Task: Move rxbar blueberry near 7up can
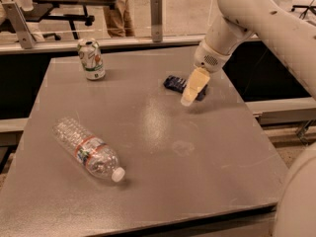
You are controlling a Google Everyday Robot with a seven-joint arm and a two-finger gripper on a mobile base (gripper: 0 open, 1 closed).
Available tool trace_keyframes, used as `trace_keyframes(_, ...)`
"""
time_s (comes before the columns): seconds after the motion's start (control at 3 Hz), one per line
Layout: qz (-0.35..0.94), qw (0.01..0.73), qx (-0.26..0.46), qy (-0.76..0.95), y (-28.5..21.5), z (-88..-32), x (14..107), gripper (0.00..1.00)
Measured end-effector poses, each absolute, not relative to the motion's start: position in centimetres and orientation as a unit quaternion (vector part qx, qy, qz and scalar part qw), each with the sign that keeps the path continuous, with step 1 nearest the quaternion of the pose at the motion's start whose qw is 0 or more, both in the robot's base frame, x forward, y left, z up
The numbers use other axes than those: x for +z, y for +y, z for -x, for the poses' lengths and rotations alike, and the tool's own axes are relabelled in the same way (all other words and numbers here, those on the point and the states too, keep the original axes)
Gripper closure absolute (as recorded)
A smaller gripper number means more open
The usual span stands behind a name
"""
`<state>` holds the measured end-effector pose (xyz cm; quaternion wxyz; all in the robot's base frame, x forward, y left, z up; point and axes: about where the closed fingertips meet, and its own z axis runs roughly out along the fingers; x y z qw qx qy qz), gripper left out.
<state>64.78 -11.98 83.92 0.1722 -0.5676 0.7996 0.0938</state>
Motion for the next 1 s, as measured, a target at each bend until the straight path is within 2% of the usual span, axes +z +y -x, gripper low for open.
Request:
trace_keyframes(0.33, 0.569, 0.166, 0.094, 0.800, -11.24, -65.32, 83.40, 0.34)
trace_keyframes(1.0, 0.578, 0.164, 0.088, 0.795, -10.53, -65.39, 83.88, 0.80)
